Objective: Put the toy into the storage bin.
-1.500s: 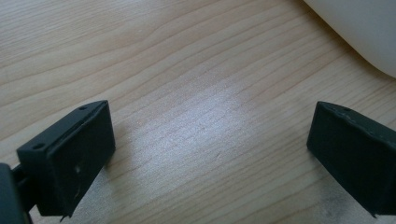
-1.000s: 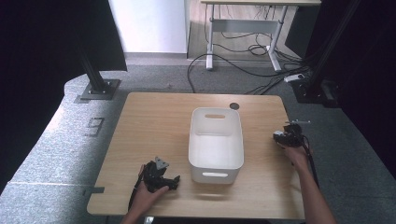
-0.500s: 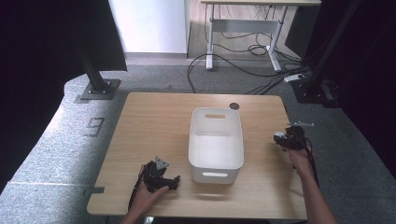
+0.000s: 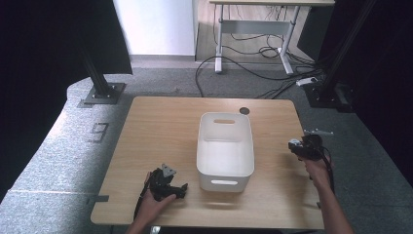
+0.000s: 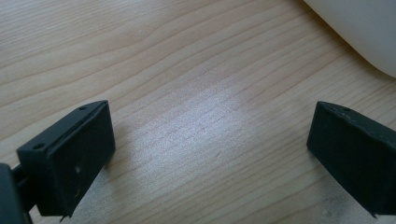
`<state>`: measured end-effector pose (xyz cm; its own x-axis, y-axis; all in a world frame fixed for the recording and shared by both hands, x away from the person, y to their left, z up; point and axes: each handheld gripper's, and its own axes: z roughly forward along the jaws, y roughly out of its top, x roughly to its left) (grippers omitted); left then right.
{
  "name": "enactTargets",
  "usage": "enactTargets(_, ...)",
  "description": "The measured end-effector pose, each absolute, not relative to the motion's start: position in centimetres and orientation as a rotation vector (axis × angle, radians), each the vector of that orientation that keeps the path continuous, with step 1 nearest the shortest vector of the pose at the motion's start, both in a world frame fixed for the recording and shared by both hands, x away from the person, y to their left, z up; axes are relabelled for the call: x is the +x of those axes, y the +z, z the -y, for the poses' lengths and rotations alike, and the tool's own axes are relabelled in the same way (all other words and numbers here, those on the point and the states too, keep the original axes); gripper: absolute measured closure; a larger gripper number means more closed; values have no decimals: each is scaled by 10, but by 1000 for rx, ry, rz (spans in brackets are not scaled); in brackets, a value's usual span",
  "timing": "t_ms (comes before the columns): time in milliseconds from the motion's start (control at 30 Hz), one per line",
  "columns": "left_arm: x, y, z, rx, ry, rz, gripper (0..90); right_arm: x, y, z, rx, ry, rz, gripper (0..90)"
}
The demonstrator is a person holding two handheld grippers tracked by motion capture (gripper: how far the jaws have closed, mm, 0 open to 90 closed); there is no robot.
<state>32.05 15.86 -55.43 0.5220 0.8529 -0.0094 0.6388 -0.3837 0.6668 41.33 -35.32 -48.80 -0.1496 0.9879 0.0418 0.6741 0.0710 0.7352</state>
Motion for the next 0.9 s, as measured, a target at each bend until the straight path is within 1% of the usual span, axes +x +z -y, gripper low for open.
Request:
enactTargets(533,320,-554,-159,2146,452,-1208,10,382,-470,355,1623,883,-1863,503)
enactTargets(900,320,-554,-159,2146,451,-1208,9,361,-466,352,1604,899,-1873,503)
